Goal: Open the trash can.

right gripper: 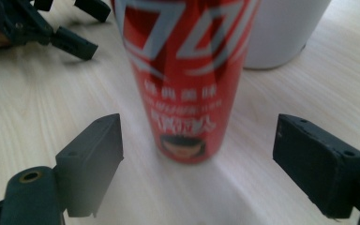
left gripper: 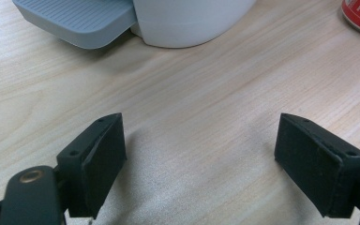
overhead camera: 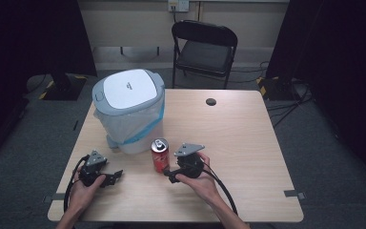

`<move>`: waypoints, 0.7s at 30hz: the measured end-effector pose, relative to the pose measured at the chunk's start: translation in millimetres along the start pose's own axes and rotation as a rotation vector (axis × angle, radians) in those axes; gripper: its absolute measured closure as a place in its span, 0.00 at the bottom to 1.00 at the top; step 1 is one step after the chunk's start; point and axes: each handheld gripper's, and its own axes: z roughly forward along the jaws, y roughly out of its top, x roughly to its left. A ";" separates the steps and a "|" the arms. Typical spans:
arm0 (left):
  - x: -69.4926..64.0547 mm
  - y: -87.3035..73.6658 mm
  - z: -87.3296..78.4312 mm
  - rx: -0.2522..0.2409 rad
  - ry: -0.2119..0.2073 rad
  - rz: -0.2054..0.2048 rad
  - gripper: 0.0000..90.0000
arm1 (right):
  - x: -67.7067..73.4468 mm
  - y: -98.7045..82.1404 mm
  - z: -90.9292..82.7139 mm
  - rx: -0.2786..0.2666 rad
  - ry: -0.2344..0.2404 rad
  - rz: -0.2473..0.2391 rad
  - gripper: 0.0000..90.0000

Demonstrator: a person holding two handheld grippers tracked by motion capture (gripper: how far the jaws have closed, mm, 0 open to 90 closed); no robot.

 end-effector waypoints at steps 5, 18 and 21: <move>0.0 0.0 0.0 0.000 0.000 0.000 0.18 | 0.1 7.1 11.9 -0.011 0.026 0.008 0.17; 0.4 0.0 -0.2 0.003 -0.001 0.005 0.18 | 0.5 9.7 30.3 0.012 0.045 -0.029 0.36; 0.3 0.0 -0.2 0.002 -0.002 0.003 0.18 | -2.2 8.5 25.0 -0.005 0.042 -0.003 0.37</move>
